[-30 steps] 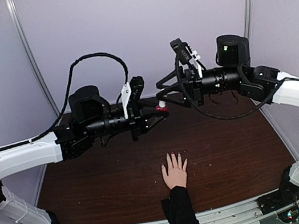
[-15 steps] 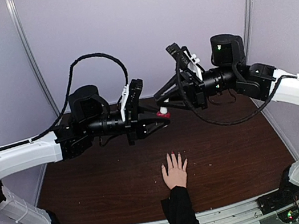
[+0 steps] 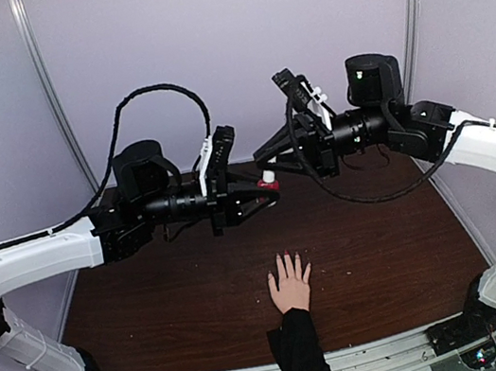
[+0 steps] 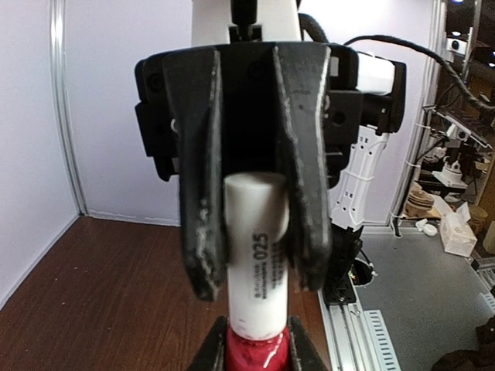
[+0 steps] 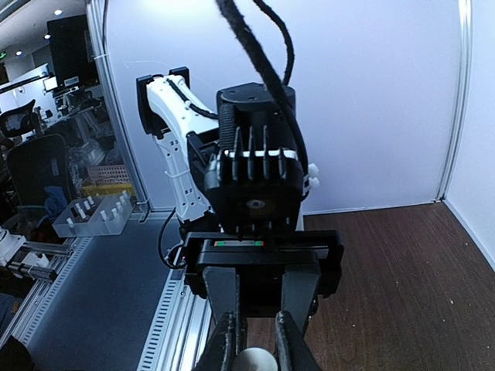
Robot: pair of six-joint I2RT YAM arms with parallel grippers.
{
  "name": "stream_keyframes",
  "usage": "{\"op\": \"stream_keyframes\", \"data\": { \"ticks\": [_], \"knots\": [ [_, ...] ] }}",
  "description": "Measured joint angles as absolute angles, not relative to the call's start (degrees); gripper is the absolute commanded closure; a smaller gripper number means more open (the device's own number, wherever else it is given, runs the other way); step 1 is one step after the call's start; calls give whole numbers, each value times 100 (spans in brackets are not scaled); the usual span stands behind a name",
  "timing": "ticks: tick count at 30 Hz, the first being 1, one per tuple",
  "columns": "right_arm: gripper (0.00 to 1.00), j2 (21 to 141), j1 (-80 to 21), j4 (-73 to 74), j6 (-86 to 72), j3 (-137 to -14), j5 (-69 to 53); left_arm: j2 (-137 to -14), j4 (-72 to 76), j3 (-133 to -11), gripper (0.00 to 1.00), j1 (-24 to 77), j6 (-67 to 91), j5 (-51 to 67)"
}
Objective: Paint the nails
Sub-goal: Screw the nail polish bottle cap onto the nail polish bottle.
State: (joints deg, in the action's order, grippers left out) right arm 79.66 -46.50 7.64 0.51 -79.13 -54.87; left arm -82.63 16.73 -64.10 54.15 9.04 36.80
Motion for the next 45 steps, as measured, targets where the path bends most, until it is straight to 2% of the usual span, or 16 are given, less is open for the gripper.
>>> {"op": "stream_keyframes", "data": {
  "ticks": [17, 30, 32, 34, 36, 45],
  "knots": [
    [100, 8348, -4630, 287, -637, -7953, -3684, -8270, 1439, -6407, 100, 5487, 587, 1107],
    [100, 8768, -4689, 207, -1435, -7953, -1951, -9006, 1350, -6785, 100, 5782, 395, -1225],
    [95, 8779, -4689, 200, -1503, -7953, -1817, -9091, 1321, -6869, 100, 5808, 395, -1382],
    [76, 8777, -4698, 185, -1525, -7950, -1752, -9109, 1319, -6895, 100, 5828, 403, -1461],
    [65, 8764, -4716, 143, -1516, -7929, -1699, -9102, 1326, -6895, 100, 5835, 408, -1472],
    [36, 8189, -4661, 167, -1264, -7505, -1935, -8768, 1297, -6794, 100, 5688, 489, -856]
  ]
}}
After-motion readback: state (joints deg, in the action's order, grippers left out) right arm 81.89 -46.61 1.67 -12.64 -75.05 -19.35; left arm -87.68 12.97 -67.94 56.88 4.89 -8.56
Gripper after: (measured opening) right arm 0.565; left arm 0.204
